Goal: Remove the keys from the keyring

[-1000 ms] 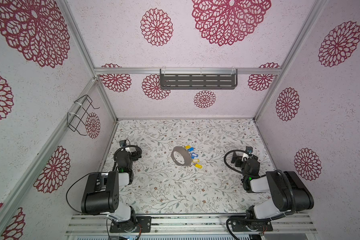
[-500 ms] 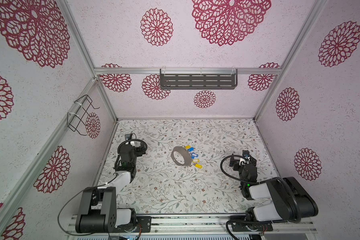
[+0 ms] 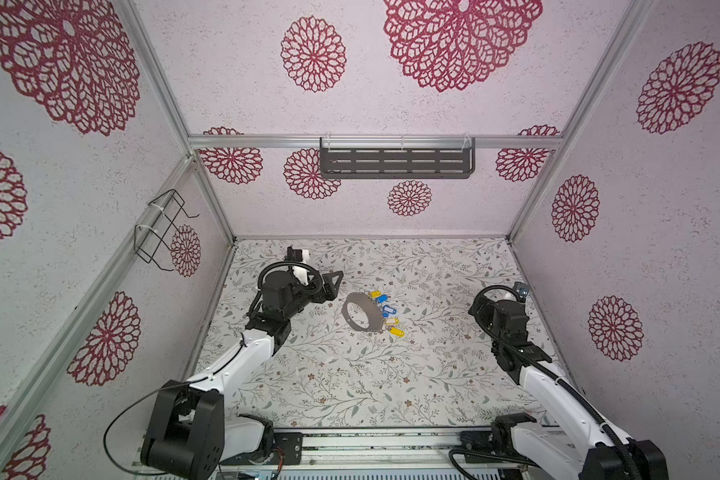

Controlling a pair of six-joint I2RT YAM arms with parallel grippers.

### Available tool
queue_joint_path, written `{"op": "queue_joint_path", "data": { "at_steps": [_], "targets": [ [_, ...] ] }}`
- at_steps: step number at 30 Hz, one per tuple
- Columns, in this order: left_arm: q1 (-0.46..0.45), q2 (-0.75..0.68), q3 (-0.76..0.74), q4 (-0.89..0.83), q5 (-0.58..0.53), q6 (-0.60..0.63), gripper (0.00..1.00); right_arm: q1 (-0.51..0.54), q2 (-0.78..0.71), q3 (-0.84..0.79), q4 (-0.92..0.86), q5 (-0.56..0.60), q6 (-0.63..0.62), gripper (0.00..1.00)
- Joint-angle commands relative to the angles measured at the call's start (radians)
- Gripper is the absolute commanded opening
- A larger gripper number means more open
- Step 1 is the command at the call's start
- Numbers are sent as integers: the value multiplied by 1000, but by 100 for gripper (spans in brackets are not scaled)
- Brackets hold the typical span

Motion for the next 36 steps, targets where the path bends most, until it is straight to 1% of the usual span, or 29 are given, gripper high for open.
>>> {"op": "queue_joint_path", "data": {
  "at_steps": [1, 4, 5, 6, 7, 8, 9, 10, 11, 13, 17, 19, 21, 22, 23, 25, 27, 28, 31, 32, 33, 34, 35, 36],
  "targets": [
    [-40, 14, -36, 124, -8, 1, 97, -1, -85, 23, -196, -183, 75, 97],
    [-39, 54, -48, 76, -31, 92, 97, 0, -128, 20, -226, -358, 97, 92],
    [-40, 70, -54, 61, -56, 122, 97, 0, -127, 22, -229, -411, 120, 89],
    [-36, 74, -52, 48, -95, 89, 97, 1, -123, 24, -225, -466, 149, 86],
    [-21, 74, -43, 39, -82, 55, 97, 6, -110, 24, -215, -523, 182, 82],
    [-10, 72, -40, 58, -26, 56, 97, 15, -93, 23, -190, -564, 218, 78],
    [-7, 67, -42, 65, 4, 69, 97, 31, -74, 22, -162, -593, 246, 74],
    [-6, 59, -51, 59, -18, 72, 97, 52, -48, 25, -125, -610, 273, 69],
    [-5, 49, -65, 61, -57, 54, 97, 82, -22, 34, -94, -608, 300, 62],
    [1, 35, -83, 60, -92, 37, 97, 139, 36, 73, -59, -585, 339, 53],
    [7, -24, -97, 24, -139, 47, 97, 284, 145, 195, -53, -564, 375, 52],
    [5, -69, -125, 20, -186, 57, 97, 346, 190, 249, -68, -572, 377, 52],
    [3, -117, -154, 23, -263, 55, 97, 404, 233, 305, -120, -569, 361, 49],
    [3, -141, -164, 10, -303, 48, 97, 438, 257, 342, -166, -553, 347, 49],
    [2, -161, -173, -2, -349, 41, 97, 468, 280, 381, -221, -529, 326, 45],
    [2, -197, -192, -10, -410, 24, 97, 514, 323, 459, -321, -477, 283, 43],
    [0, -226, -221, 0, -476, -18, 97, 537, 369, 531, -410, -436, 237, 41],
    [1, -236, -243, 2, -526, -61, 97, 542, 393, 565, -449, -418, 215, 41],
    [0, -238, -302, -10, -727, -244, 97, 545, 452, 625, -508, -368, 157, 40],
    [2, -227, -319, -4, -789, -302, 97, 544, 477, 634, -512, -354, 142, 38],
    [4, -211, -336, 27, -810, -321, 97, 545, 501, 639, -511, -342, 128, 36],
    [7, -198, -345, 61, -794, -313, 97, 545, 524, 642, -506, -335, 117, 33],
    [6, -181, -348, 103, -757, -287, 97, 545, 550, 645, -496, -328, 102, 29],
    [6, -157, -347, 150, -699, -254, 97, 543, 577, 648, -483, -319, 91, 27]
  ]
}}
